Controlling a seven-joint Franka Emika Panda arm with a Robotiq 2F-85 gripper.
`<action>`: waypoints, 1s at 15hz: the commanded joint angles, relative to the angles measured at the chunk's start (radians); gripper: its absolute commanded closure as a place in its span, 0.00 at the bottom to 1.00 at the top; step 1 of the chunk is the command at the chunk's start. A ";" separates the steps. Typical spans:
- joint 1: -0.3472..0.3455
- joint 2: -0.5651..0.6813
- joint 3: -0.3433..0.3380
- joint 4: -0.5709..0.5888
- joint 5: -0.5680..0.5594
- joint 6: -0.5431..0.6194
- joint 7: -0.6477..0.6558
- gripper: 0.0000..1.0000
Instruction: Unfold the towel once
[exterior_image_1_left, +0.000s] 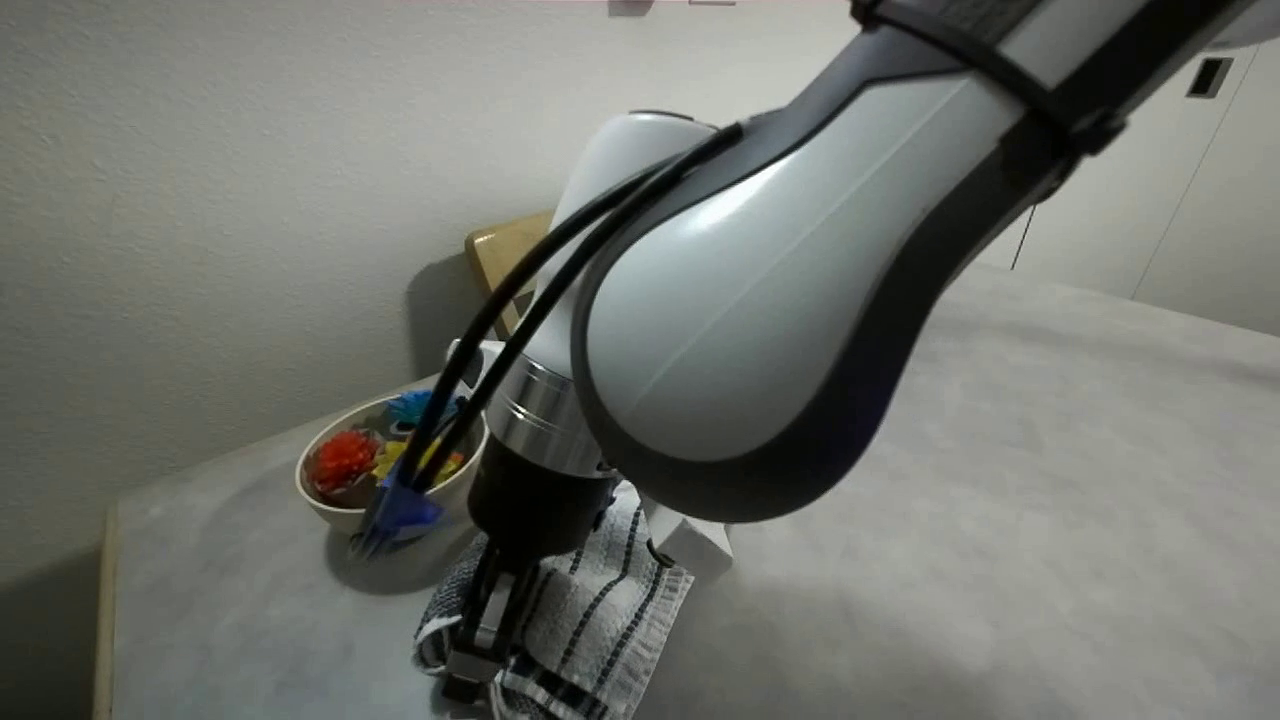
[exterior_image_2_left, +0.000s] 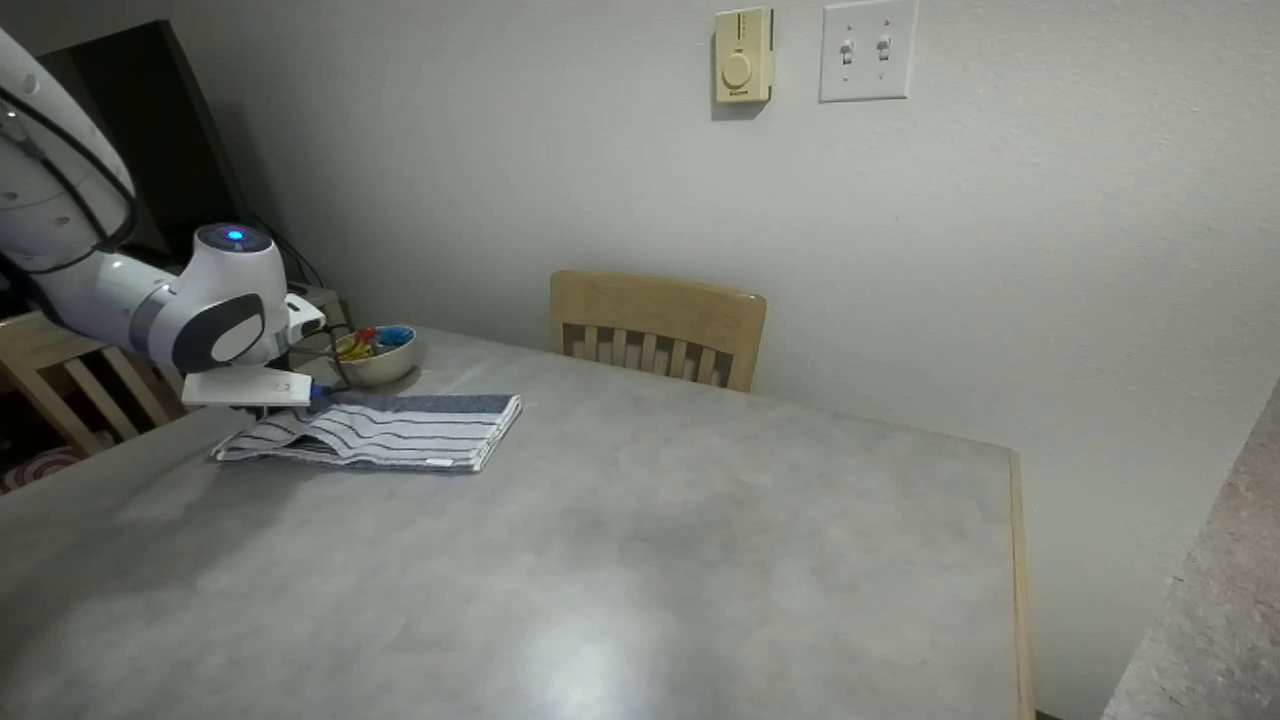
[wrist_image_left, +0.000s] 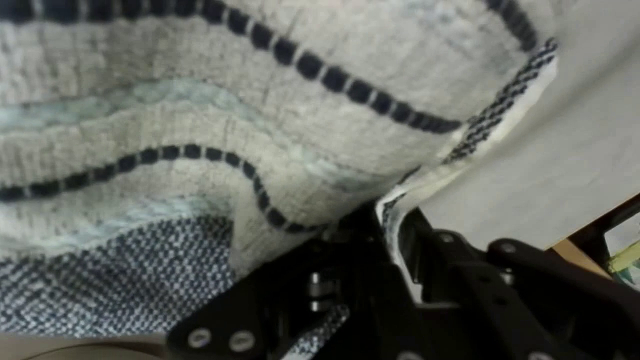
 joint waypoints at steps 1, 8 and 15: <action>-0.042 0.048 0.022 0.008 -0.007 0.010 -0.031 0.53; -0.001 -0.024 -0.073 -0.030 -0.032 -0.012 0.047 0.02; -0.014 -0.082 -0.118 -0.078 -0.019 0.014 0.092 0.00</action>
